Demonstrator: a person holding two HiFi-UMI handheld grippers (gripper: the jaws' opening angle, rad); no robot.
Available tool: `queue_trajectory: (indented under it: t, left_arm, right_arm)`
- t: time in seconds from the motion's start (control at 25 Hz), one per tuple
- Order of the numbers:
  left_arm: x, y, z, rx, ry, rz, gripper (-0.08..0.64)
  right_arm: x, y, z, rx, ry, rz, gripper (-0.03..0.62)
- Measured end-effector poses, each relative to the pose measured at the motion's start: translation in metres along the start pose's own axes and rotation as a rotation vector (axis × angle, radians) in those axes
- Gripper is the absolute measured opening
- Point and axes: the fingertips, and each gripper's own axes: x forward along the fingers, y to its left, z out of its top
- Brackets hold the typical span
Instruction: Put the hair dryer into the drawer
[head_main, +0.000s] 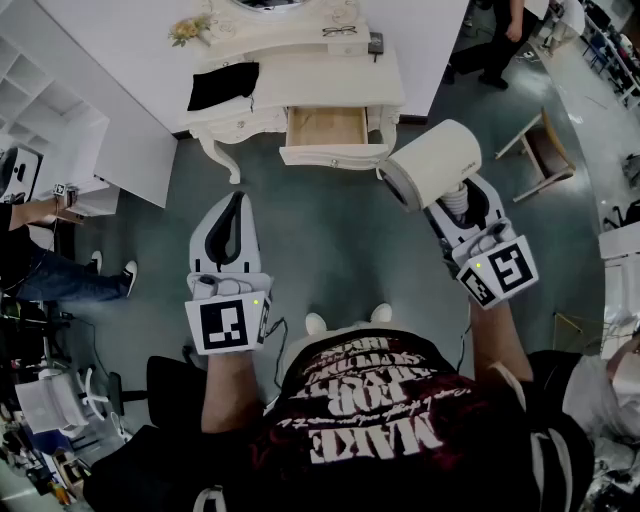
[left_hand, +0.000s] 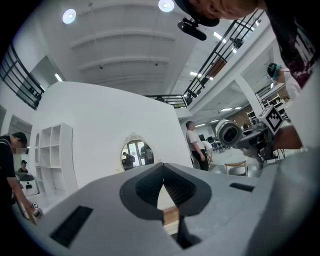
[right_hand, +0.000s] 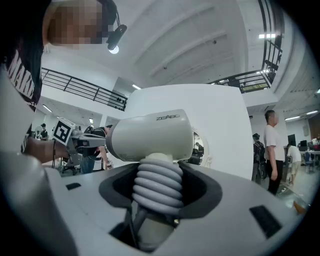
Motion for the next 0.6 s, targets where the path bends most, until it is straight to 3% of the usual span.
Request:
queue_trajectory:
  t: [0.28,0.6]
  left_arm:
    - [-0.026,0.033,-0.012,-0.018,-0.016,-0.006,0.005]
    - [-0.029,0.063,-0.028,-0.024,-0.017,-0.063,0.005]
  right_arm:
    - [0.013,0.053,-0.004,0.007,0.014,0.005,0.230]
    - [0.027,0.074,0.008,0.035,0.014,-0.081,0.230]
